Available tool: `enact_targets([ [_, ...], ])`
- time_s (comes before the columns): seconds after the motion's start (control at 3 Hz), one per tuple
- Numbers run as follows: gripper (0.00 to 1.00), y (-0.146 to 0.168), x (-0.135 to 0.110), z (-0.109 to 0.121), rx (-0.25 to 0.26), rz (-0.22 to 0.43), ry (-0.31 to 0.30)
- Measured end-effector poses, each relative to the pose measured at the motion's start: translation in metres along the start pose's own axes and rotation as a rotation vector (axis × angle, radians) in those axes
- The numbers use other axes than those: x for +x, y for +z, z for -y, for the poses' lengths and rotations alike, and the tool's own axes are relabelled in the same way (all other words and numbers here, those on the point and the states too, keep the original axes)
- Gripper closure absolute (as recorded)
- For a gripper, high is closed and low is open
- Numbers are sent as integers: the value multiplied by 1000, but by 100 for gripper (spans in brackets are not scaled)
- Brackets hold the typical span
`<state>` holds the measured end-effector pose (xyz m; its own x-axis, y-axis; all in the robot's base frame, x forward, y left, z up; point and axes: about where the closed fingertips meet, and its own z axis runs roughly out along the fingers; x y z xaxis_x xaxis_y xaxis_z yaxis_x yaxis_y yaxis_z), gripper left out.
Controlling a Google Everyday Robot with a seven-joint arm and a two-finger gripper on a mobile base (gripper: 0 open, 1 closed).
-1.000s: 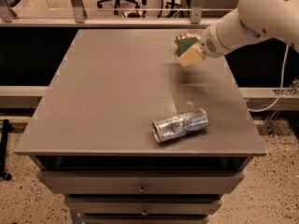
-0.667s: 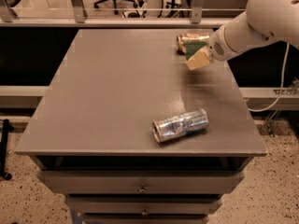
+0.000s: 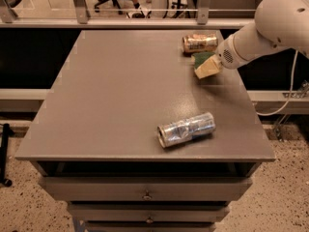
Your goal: Move sponge near orange can
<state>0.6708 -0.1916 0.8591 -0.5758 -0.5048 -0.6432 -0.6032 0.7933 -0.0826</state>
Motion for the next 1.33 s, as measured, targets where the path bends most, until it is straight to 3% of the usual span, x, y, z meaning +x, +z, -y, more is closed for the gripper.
enact_targets([
  [0.67, 3, 6, 5, 0, -14, -7, 14],
  [1.33, 0, -3, 5, -1, -19, 5, 19],
])
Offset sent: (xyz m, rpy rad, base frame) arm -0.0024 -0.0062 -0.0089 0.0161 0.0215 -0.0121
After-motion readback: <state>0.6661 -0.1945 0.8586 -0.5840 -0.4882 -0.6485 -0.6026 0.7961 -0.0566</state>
